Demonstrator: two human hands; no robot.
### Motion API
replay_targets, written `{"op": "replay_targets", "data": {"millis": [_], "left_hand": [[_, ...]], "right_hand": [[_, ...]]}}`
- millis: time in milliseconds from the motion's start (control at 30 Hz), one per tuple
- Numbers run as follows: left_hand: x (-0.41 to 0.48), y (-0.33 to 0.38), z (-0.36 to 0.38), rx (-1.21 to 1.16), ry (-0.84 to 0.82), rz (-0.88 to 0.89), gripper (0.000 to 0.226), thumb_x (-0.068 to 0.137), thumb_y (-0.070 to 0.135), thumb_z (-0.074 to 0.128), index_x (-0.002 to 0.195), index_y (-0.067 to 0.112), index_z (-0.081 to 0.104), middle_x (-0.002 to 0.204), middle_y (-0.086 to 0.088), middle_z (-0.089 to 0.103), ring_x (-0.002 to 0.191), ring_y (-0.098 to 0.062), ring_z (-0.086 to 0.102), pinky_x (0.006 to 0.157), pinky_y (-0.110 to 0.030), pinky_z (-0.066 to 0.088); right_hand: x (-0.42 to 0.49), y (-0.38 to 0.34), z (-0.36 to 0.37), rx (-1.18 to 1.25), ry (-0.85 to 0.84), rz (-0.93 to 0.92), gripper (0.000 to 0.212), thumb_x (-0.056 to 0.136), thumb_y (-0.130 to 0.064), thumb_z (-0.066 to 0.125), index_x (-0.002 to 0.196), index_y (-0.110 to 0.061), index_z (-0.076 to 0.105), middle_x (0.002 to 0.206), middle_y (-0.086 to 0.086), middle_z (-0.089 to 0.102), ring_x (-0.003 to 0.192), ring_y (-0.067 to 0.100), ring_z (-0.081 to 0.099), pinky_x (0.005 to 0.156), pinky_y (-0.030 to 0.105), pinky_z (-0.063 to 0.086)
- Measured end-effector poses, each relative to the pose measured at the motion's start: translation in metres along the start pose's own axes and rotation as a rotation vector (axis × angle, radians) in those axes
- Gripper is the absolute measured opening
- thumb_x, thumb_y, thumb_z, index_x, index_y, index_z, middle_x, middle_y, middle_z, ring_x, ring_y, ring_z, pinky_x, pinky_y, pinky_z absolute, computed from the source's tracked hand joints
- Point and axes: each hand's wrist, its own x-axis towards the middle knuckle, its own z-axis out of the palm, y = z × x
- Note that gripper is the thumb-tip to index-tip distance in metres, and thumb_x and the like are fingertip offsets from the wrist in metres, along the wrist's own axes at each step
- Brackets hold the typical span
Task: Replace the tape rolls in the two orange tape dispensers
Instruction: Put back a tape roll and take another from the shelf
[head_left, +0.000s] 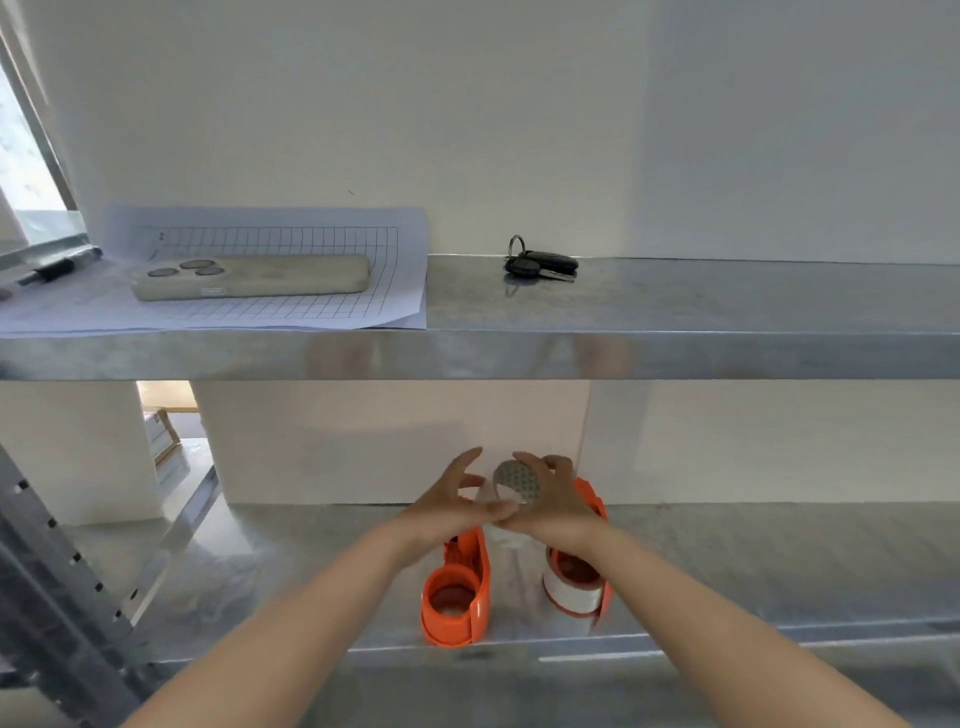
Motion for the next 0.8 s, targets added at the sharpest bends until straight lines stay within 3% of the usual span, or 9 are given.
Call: {"op": "replay_targets", "data": {"millis": [100,233,333,400,467,600,700,800], "left_hand": [[0.007,0.016,0.007,0.060,-0.119,0.049,0.094,0.065,0.042,0.079,0.143,0.036,0.027,0.140,0.008,0.037,0.129,-0.015,0.045,0.107,-0.035,0.043],[0.015,0.028,0.020,-0.084,-0.170,0.096,0.061,0.070,0.024,0.077,0.124,0.032,0.050,0.134,-0.002,0.049,0.123,-0.019,0.053,0.102,-0.044,0.048],[0.022,0.039,0.036,-0.350,-0.280,0.061,0.048,0.079,0.011,0.069,0.125,0.013,0.054,0.131,-0.019,0.057,0.116,-0.030,0.060,0.095,-0.043,0.053],[0.027,0.049,0.053,-0.428,-0.335,0.059,0.038,0.087,0.006,0.059,0.125,0.005,0.053,0.120,-0.019,0.064,0.102,-0.027,0.066,0.082,-0.033,0.059],[0.030,0.059,0.072,-0.408,-0.384,0.070,0.034,0.090,0.007,0.054,0.123,0.004,0.053,0.113,-0.016,0.067,0.095,-0.021,0.067,0.080,-0.030,0.059],[0.040,0.073,0.114,-0.178,-0.491,0.204,0.054,0.078,0.021,0.069,0.129,0.014,0.051,0.128,-0.009,0.063,0.118,-0.020,0.059,0.104,-0.039,0.044],[0.046,0.084,0.152,0.038,-0.489,0.345,0.071,0.067,0.031,0.079,0.130,0.020,0.050,0.130,0.001,0.062,0.123,-0.013,0.056,0.108,-0.038,0.041],[0.053,0.095,0.198,0.077,-0.461,0.395,0.083,0.058,0.036,0.080,0.132,0.019,0.047,0.132,0.003,0.059,0.123,-0.008,0.054,0.108,-0.031,0.041]], "right_hand": [[-0.009,-0.008,-0.011,-0.086,0.056,-0.079,0.108,0.067,-0.029,0.079,0.148,-0.033,0.009,0.138,0.001,0.021,0.129,0.018,0.041,0.101,0.021,0.038],[-0.030,-0.009,-0.027,0.031,0.127,-0.095,0.119,0.058,-0.028,0.078,0.145,-0.044,-0.002,0.132,-0.005,0.025,0.123,0.011,0.044,0.101,0.031,0.047],[-0.044,-0.002,-0.042,0.091,0.289,-0.109,0.116,0.055,-0.025,0.078,0.145,-0.031,0.006,0.131,0.003,0.029,0.122,0.012,0.043,0.098,0.023,0.044],[-0.054,0.005,-0.055,0.118,0.402,-0.081,0.107,0.056,-0.018,0.083,0.141,-0.018,0.018,0.125,0.006,0.043,0.116,0.018,0.053,0.095,0.023,0.045],[-0.066,0.012,-0.071,0.113,0.477,-0.038,0.089,0.059,-0.012,0.085,0.133,-0.011,0.035,0.118,0.004,0.054,0.108,0.015,0.058,0.087,0.020,0.045],[-0.090,0.040,-0.102,0.110,0.577,0.008,0.081,0.056,-0.021,0.086,0.126,-0.013,0.047,0.118,0.001,0.062,0.109,0.014,0.061,0.092,0.028,0.051],[-0.113,0.064,-0.131,0.143,0.607,0.020,0.087,0.049,-0.030,0.083,0.126,-0.015,0.047,0.122,0.002,0.061,0.112,0.015,0.060,0.099,0.037,0.050],[-0.138,0.092,-0.162,0.159,0.619,0.036,0.085,0.050,-0.031,0.083,0.126,-0.019,0.046,0.125,0.003,0.059,0.115,0.016,0.058,0.102,0.038,0.048]]}}
